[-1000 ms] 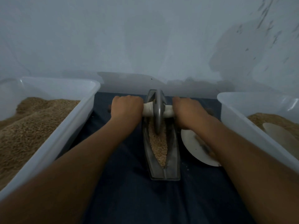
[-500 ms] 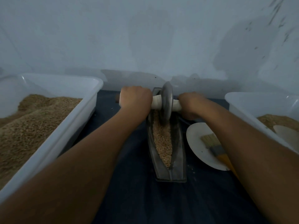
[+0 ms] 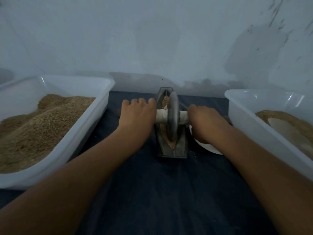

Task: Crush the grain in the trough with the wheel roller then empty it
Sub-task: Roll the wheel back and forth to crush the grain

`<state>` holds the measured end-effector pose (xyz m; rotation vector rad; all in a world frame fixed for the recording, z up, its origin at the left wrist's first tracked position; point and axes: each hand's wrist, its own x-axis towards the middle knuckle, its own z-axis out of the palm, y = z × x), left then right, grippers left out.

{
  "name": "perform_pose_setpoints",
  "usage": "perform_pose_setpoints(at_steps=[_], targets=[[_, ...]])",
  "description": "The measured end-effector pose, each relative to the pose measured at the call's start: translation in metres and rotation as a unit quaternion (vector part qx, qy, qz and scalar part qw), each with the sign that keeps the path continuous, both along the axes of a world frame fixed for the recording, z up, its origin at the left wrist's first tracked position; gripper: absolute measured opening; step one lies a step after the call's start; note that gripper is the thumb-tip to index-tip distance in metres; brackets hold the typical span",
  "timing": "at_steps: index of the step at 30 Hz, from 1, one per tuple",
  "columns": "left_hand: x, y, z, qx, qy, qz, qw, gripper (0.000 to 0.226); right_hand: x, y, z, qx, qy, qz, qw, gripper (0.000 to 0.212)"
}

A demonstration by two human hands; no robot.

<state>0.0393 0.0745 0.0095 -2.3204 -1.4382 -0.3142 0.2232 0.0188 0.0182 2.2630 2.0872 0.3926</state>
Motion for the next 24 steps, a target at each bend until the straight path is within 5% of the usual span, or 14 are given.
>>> perform_pose_setpoints(at_steps=[8, 18, 24], targets=[[0.007, -0.006, 0.002, 0.045, 0.013, -0.010, 0.999, 0.032, 0.002, -0.014, -0.005, 0.002, 0.040, -0.027, 0.999, 0.029], [0.020, 0.068, -0.008, -0.062, -0.029, 0.025, 0.997, 0.020, 0.016, 0.073, 0.006, -0.005, -0.001, -0.003, 1.000, 0.040], [0.039, 0.101, 0.001, -0.041, -0.019, 0.029, 0.999, 0.011, 0.029, 0.117, 0.015, -0.081, -0.003, -0.031, 0.996, 0.040]])
